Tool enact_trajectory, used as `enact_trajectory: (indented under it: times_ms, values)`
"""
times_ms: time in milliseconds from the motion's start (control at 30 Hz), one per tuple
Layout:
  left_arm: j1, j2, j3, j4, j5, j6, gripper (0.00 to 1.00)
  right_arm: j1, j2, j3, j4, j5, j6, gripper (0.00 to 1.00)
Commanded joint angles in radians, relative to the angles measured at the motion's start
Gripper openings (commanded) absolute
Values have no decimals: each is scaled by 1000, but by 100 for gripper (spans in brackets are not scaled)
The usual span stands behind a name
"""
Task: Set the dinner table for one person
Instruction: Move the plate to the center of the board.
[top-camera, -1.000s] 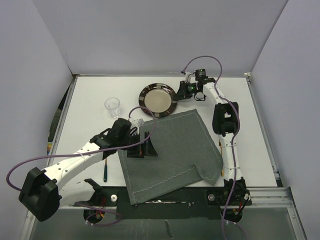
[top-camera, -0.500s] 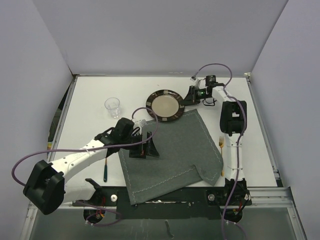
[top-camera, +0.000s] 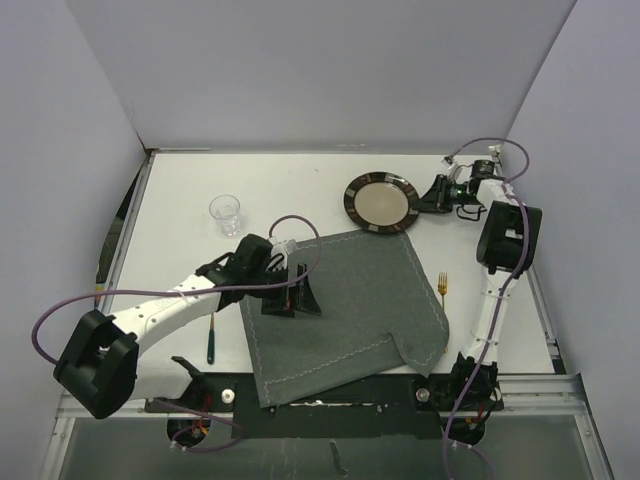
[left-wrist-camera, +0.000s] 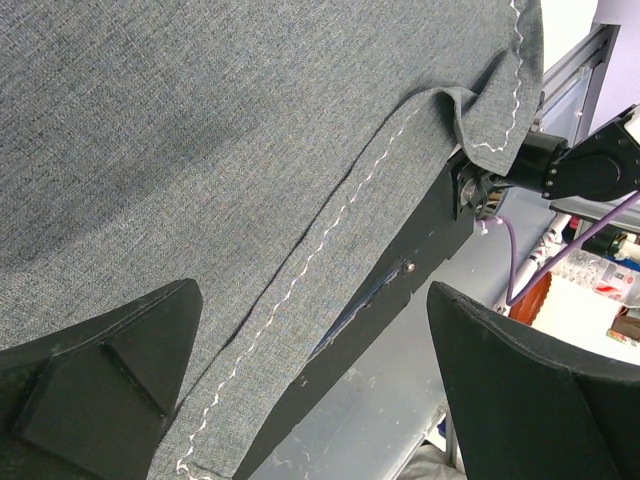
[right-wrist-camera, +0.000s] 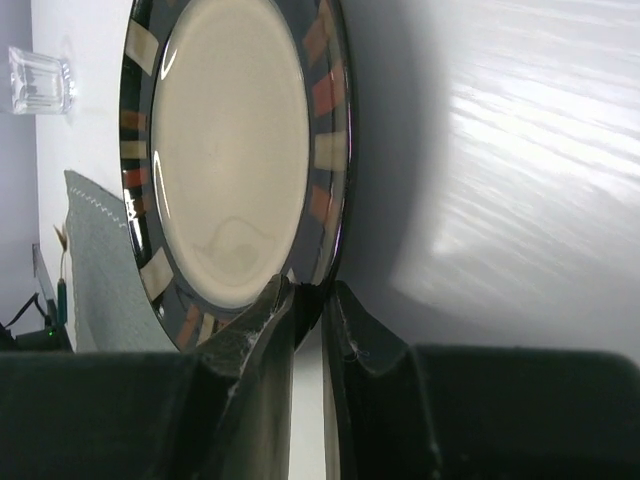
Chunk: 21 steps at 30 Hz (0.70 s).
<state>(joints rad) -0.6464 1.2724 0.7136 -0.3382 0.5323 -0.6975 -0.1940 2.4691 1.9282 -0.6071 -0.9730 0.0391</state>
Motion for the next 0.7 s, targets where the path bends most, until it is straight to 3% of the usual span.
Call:
enact_trajectory:
  times_ms: [0, 467, 667]
  values:
    - [0, 25, 67, 54, 19, 37, 98, -67, -78, -70, 55, 156, -139, 0]
    - [28, 109, 155, 36, -74, 86, 98, -231, -282, -260, 44, 252, -233, 0]
    - [62, 167, 206, 37, -47, 119, 98, -284, -419, -346, 59, 289, -289, 0]
